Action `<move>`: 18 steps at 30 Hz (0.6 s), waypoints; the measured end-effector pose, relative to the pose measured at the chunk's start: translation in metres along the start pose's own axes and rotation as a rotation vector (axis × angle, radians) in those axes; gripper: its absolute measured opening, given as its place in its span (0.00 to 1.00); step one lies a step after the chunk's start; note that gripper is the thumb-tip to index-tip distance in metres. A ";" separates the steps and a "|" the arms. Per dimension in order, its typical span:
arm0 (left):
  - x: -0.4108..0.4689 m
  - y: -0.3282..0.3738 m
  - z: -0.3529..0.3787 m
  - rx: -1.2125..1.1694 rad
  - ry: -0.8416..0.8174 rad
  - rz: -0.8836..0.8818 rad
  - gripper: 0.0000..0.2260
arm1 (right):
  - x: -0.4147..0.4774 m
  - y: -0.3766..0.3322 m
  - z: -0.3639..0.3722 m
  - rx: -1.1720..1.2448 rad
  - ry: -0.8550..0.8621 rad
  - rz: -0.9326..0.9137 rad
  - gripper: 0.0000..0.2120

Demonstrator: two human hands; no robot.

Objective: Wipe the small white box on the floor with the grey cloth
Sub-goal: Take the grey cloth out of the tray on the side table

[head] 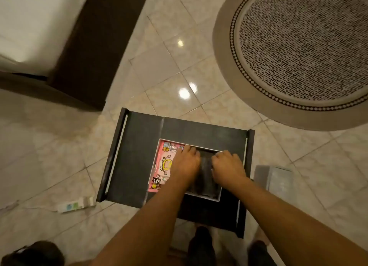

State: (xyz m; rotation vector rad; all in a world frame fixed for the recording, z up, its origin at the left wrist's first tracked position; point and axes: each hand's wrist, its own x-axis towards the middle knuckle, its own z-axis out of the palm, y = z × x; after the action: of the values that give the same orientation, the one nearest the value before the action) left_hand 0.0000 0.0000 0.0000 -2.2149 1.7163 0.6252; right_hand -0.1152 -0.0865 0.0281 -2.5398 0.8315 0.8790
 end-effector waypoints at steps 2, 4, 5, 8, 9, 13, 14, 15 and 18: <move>0.006 0.003 0.007 0.026 0.000 -0.012 0.20 | 0.005 -0.001 0.008 -0.050 0.005 0.008 0.15; 0.008 0.006 0.015 0.061 0.029 -0.023 0.19 | 0.007 -0.003 0.016 -0.069 0.019 0.014 0.16; 0.010 0.006 0.018 0.060 0.029 -0.036 0.18 | 0.009 -0.004 0.018 -0.059 0.020 0.022 0.16; 0.013 0.008 0.026 0.063 0.061 -0.052 0.14 | 0.016 -0.004 0.021 -0.016 0.079 0.031 0.18; 0.014 0.010 0.029 0.047 0.058 -0.051 0.13 | 0.019 -0.003 0.021 -0.005 0.091 0.038 0.17; 0.015 0.015 0.037 0.025 0.071 -0.041 0.06 | 0.027 -0.004 0.023 0.039 0.124 0.050 0.14; 0.015 0.015 0.038 0.046 0.073 -0.032 0.04 | 0.028 -0.005 0.025 0.044 0.130 0.054 0.14; 0.015 0.016 0.038 0.050 0.072 -0.023 0.02 | 0.028 -0.006 0.027 0.054 0.142 0.060 0.14; 0.013 0.013 0.036 0.006 0.108 -0.019 0.02 | 0.025 -0.007 0.031 0.103 0.139 0.086 0.17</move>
State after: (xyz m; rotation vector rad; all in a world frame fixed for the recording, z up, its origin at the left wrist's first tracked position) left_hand -0.0162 0.0020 -0.0374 -2.2967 1.7437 0.5031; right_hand -0.1089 -0.0769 -0.0111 -2.5133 1.0073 0.6723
